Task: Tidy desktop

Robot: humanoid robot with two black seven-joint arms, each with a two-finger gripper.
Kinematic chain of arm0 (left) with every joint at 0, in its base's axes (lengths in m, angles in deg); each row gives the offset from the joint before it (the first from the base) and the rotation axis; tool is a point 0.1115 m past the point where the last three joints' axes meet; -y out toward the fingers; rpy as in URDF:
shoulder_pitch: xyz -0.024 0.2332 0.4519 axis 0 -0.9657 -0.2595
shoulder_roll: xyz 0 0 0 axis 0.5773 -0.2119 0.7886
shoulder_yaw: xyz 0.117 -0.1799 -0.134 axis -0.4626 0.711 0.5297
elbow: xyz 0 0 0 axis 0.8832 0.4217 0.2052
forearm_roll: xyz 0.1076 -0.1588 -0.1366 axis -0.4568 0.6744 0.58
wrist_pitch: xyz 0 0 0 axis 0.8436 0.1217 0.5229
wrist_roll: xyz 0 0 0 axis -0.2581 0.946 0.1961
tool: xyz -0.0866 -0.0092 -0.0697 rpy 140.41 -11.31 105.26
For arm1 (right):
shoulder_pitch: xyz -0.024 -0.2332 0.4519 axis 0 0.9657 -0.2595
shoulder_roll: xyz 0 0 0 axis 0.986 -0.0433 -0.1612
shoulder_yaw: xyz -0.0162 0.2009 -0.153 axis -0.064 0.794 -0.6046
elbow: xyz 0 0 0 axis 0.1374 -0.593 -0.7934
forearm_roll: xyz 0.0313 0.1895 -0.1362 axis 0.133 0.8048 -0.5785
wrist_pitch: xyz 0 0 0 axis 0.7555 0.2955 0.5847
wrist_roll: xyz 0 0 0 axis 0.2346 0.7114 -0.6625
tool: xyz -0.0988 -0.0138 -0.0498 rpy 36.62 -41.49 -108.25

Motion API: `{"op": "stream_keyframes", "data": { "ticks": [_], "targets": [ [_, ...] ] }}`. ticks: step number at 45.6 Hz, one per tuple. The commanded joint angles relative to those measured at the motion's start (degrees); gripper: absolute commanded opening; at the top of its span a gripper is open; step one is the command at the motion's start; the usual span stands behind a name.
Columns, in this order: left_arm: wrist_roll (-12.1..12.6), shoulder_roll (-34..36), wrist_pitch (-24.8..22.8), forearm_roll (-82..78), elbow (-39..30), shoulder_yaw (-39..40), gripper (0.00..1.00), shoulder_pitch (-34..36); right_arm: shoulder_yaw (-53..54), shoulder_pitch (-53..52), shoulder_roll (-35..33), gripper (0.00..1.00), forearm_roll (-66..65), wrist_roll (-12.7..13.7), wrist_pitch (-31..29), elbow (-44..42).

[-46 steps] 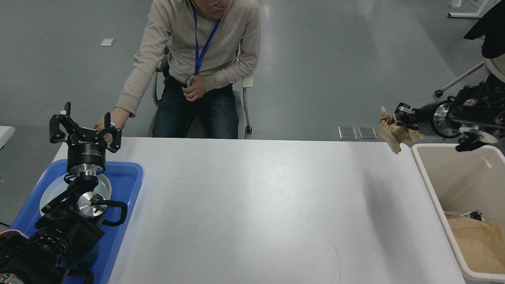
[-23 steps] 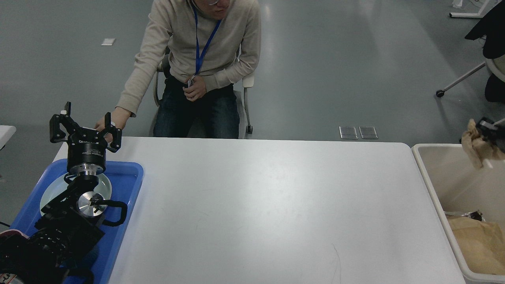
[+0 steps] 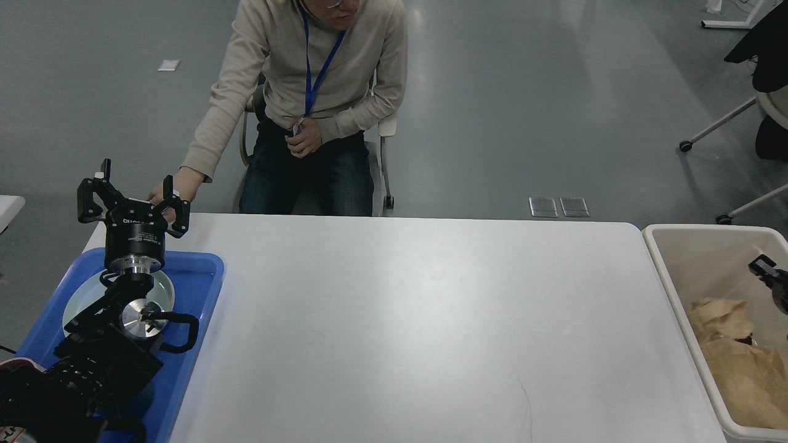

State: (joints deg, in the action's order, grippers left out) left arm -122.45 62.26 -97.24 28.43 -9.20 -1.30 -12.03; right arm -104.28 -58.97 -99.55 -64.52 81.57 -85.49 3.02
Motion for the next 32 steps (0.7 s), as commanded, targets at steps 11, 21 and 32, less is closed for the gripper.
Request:
{"op": "stream_keyframes", "data": {
  "ticks": [11,21,32],
  "targets": [
    [0.0,0.0,0.0,0.0,0.0,0.0,0.96,0.0,23.8,-2.1,0.7,1.0,-0.1,-9.2,-0.1,0.1],
    [0.0,0.0,0.1,0.0,0.0,0.0,0.96,0.0,46.4,-0.7,3.5,1.0,0.0,-24.0,-1.0,2.9],
    [0.0,0.0,0.0,0.0,0.0,0.0,0.96,0.0,71.2,5.7,8.1,1.0,-0.9,-24.2,-1.0,16.0]
  ]
}}
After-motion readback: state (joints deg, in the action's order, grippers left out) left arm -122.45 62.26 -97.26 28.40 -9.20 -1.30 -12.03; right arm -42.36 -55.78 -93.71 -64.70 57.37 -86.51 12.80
